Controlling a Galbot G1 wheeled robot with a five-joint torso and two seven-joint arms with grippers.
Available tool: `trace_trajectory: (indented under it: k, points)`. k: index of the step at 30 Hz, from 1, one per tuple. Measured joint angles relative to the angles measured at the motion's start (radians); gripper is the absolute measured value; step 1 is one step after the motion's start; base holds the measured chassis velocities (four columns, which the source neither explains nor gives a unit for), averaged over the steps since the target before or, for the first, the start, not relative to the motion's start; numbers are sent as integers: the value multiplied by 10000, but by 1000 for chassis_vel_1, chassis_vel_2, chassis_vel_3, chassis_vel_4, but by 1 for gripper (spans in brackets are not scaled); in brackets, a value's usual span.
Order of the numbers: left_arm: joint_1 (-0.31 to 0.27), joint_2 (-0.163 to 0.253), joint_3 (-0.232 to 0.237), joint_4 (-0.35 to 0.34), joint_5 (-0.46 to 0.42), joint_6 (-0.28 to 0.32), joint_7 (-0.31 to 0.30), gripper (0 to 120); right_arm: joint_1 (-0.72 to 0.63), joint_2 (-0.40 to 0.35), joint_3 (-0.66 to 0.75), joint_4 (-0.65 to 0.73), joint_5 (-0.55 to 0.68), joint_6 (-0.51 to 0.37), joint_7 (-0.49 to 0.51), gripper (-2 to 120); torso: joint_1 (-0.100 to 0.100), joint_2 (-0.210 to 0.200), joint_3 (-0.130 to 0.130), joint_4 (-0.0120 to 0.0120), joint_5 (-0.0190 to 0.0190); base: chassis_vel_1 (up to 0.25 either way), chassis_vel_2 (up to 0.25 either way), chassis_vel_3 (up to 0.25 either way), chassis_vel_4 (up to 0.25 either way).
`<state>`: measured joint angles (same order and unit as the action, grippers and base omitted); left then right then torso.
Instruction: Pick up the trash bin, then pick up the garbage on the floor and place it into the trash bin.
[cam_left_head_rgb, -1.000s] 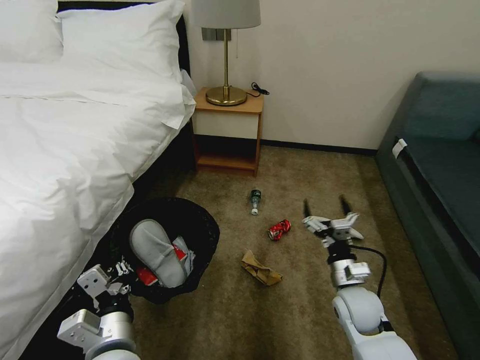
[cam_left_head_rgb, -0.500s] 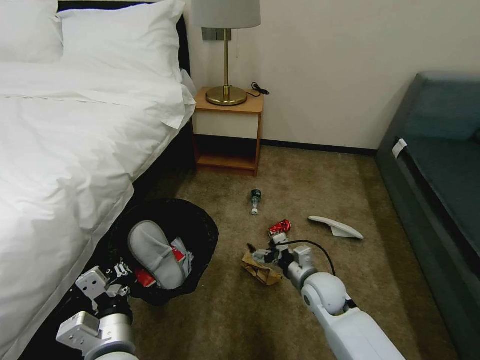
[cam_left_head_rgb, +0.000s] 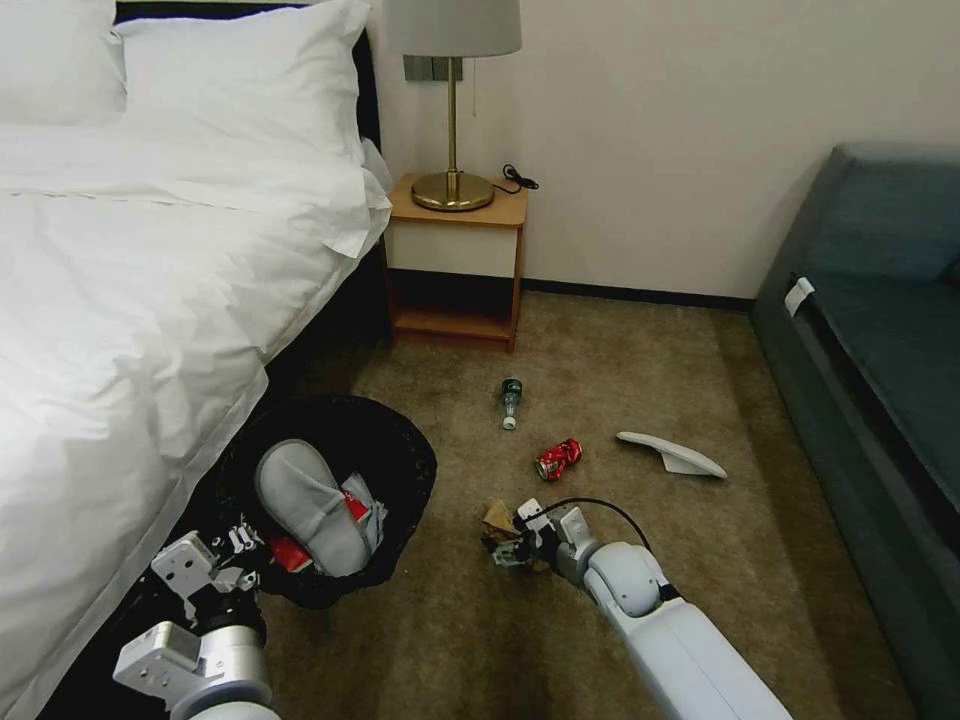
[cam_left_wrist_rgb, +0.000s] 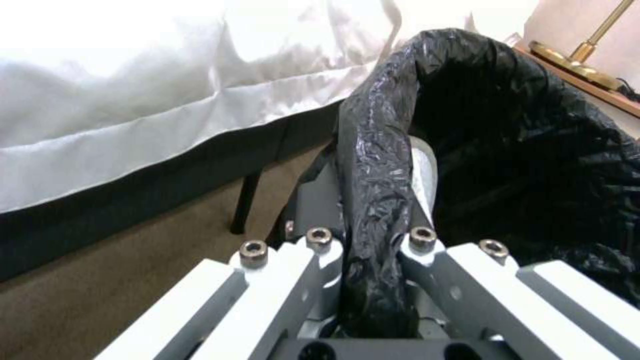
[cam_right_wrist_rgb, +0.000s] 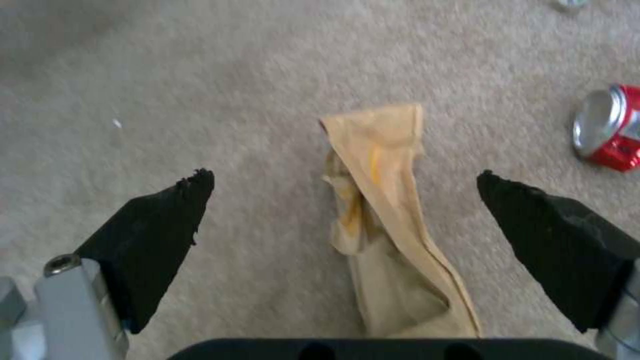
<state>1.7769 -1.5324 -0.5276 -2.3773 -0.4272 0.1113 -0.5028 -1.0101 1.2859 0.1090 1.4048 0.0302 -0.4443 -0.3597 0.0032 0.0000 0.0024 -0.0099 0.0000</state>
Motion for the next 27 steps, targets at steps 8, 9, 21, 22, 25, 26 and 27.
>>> trace_trajectory:
  k: [8,9,21,22,25,26,27]
  points:
    - [9,-17,87,15,55,0,0,4,77,111,413,-541,-872,-9,-275,100,0,0,0,-1,0,0,0,0,0]
    - [21,-18,94,15,64,0,0,4,130,148,487,-715,-935,-1,-308,100,0,0,0,-1,0,0,0,0,0]
    - [114,-37,62,-77,97,-1,-3,4,972,1007,848,-2848,-2048,401,-779,99,0,0,0,1,-1,0,0,0,0]
    - [114,-37,62,-77,97,-1,-3,4,972,1007,848,-2848,-2048,401,-779,99,0,0,0,1,-1,0,0,0,0]
    - [109,-37,41,-83,85,-3,-3,4,1115,1154,894,-3335,-2249,515,-845,94,0,0,0,0,1,0,0,0,0]
    - [90,-35,22,-82,71,-6,-3,4,1151,1197,918,-3500,-2323,566,-878,88,0,0,0,0,0,0,0,0,0]
    - [90,-35,22,-82,71,-6,-3,4,1151,1197,918,-3500,-2323,566,-878,88,0,0,0,0,0,0,0,0,0]
